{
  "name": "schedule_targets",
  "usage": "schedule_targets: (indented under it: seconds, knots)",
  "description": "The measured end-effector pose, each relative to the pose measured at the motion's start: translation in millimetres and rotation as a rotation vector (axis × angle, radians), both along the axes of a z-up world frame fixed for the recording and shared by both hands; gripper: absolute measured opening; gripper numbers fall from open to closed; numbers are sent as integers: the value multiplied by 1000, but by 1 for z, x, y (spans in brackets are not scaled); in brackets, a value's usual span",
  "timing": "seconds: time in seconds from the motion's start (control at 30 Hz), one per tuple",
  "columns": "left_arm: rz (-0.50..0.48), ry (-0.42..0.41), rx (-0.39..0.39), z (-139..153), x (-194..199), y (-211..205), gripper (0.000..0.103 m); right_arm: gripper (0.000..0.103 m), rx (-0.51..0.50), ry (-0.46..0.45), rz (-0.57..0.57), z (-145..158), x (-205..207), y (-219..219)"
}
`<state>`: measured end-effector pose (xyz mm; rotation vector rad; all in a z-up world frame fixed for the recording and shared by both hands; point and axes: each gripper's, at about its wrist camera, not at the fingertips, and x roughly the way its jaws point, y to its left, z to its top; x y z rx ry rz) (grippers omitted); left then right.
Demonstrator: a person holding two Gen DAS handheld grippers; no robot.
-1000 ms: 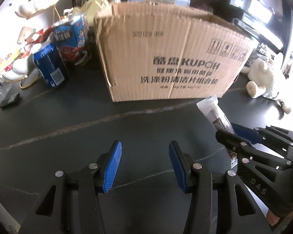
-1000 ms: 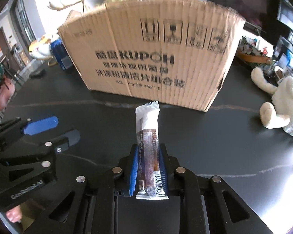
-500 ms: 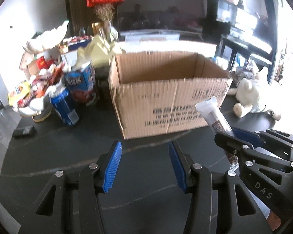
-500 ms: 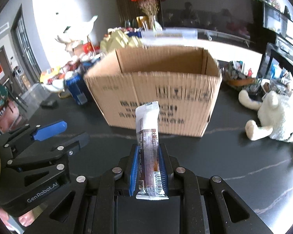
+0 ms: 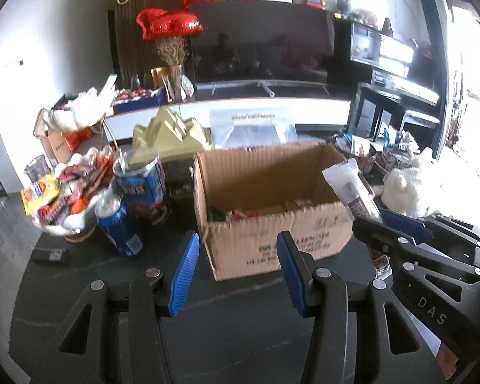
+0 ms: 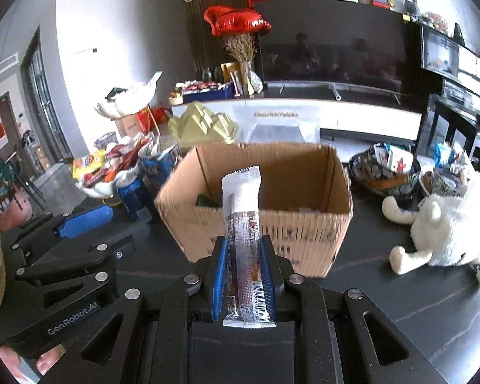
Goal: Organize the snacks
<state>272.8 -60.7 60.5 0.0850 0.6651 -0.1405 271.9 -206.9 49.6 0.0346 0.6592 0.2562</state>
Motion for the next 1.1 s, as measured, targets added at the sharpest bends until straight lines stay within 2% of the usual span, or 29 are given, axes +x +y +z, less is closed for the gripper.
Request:
schedule_targets:
  seconds: [0.2,0.5,0.7,0.87,0.93,0.97,1.0,1.1]
  knots:
    - [-21,-5,-29,14,20,5,50,21,-14,-19,-11,14,18,1]
    - [-22,-17,-25,21,52,8,51,21,-59,-38,-16,26,54,5]
    - [-24,-16,-18,19,71,8,52,21,-80,-30,-11,23,77,8]
    - [-13,-14,-11,13,84,8,57,22,-84,-17,-17,16,95,6]
    - [-9,-14,-13,11,87,8,57,26,-84,-8,-27,13,100,5]
    - [-7,-14,-13,11,88,9,57,34,-83,-7,-36,12,100,3]
    - [-5,-14,-11,11,88,9,57,38,-81,-10,-47,11,100,2]
    - [-7,-23,2,11,83,7,57,39,-72,-6,-56,10,94,-1]
